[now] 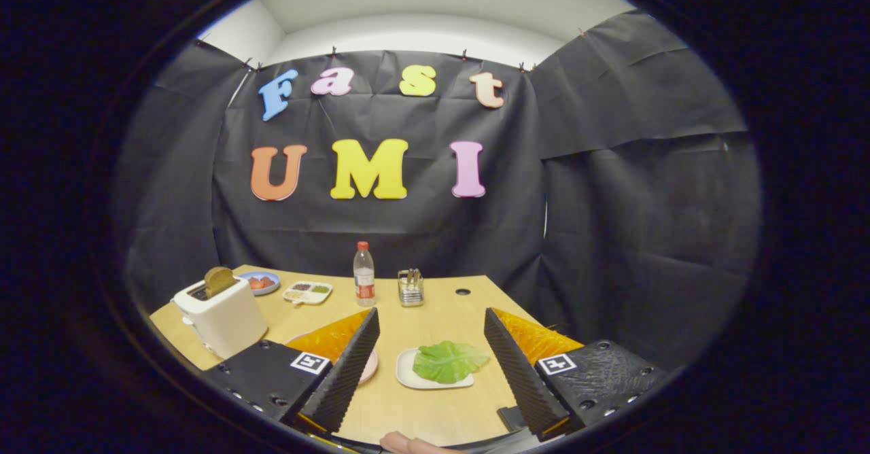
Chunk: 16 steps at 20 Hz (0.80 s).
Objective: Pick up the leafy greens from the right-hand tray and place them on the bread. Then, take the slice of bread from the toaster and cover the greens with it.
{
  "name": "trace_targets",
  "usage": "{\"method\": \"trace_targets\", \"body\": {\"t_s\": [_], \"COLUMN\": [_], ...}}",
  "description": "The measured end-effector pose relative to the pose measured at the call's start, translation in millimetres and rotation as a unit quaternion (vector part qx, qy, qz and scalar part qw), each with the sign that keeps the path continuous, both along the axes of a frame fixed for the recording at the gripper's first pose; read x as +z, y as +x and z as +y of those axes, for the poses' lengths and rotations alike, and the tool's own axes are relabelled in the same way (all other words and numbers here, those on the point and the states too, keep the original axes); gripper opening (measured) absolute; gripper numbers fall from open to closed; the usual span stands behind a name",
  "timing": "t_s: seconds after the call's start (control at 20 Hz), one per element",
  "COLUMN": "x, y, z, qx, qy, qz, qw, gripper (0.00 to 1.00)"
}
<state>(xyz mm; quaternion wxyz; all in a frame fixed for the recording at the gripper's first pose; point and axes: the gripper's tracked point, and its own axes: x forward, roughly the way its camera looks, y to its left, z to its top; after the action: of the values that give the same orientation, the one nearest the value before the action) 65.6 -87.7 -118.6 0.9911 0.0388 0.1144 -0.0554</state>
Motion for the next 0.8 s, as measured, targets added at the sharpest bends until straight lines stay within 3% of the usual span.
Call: {"method": "trace_targets", "body": {"t_s": [0.45,0.8], "x": [-156.6,-211.6], "y": [71.2,120.5], "z": [-85.9,-73.7], "qx": [-0.074,-0.053], "qy": [0.056,0.158], "qz": [0.140,0.207], "qw": [0.986,0.964], "gripper": [0.95,0.96]}}
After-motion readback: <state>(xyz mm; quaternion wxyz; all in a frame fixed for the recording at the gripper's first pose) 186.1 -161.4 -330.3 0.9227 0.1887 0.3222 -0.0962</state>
